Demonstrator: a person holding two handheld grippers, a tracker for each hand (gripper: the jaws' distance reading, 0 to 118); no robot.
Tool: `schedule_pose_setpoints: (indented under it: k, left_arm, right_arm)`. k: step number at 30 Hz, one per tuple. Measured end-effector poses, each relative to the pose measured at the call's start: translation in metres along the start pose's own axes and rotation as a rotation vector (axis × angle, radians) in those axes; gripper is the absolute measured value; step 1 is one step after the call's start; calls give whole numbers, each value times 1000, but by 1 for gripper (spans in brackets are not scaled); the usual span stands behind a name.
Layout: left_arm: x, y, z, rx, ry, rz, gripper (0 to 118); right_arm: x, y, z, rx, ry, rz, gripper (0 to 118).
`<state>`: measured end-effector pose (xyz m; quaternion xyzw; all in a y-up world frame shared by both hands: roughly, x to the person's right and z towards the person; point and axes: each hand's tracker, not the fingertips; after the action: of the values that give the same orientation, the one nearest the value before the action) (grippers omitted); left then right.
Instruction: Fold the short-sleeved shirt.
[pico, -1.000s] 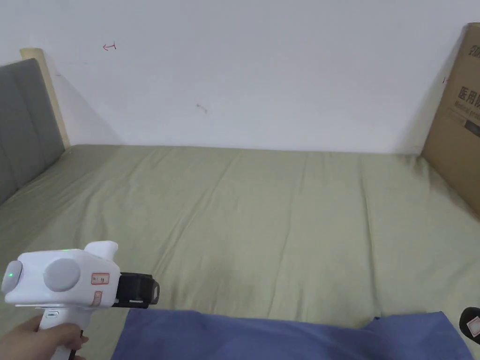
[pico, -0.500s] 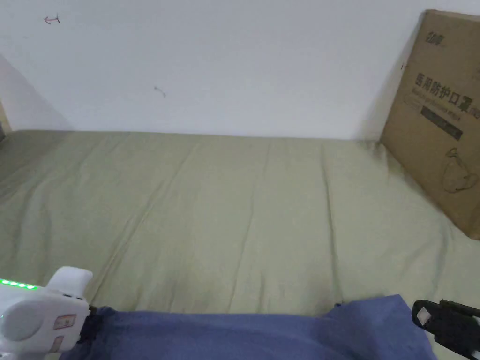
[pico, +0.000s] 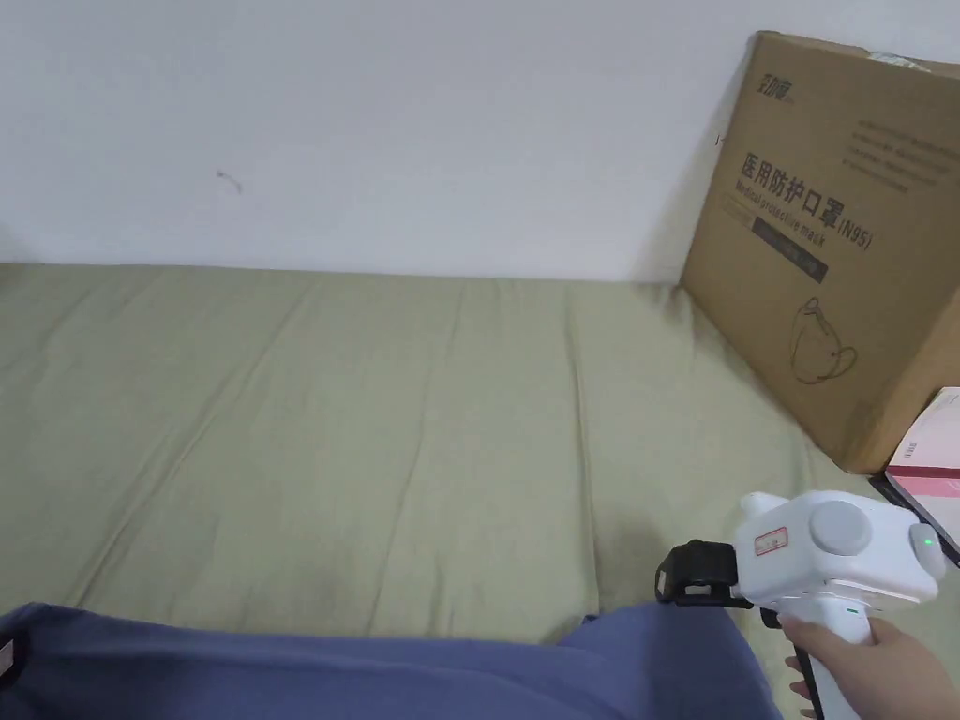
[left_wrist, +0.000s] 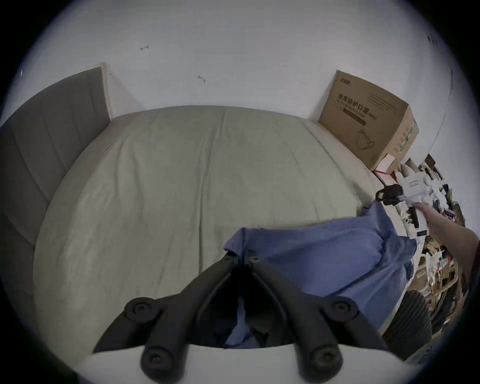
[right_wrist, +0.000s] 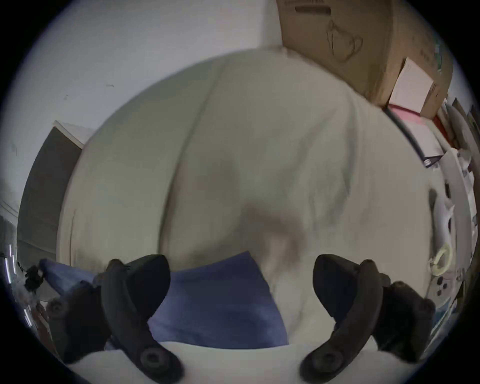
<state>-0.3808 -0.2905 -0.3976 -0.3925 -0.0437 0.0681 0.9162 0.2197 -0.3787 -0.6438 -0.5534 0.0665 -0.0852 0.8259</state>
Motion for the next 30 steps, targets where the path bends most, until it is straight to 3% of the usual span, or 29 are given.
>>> schedule_pose_setpoints:
  k: [1,3,5,6,7,8,14,21,30]
  left_arm:
    - [-1,3,-5,-14,3,2,2]
    - [-4,-1,-7,-26,14,2,2]
    - [-6,-1,-15,-44,11,10,2]
    - [-8,-2,-17,-48,10,14,2]
    - [-9,-3,-19,-47,7,20,2]
    - [-10,-3,-20,-44,5,27,2]
    - [-18,4,-25,28,11,173,2]
    - [-11,18,7,168,-20,169,2]
    - [-9,-28,66,106,-99,191,2]
  right_arm:
    - [-1,-1,-6,-25,-7,15,107]
    - [-6,-4,-12,-72,-36,55,84]
    - [-13,-7,-7,-58,-100,153,62]
    - [-20,-11,2,-18,-71,176,42]
    - [-21,-12,9,4,-23,160,13]
    - [-22,-13,15,15,11,138,3]
    - [-24,-6,65,203,30,82,3]
    - [-16,-13,125,387,87,34,3]
    - [0,-123,193,416,146,17,3]
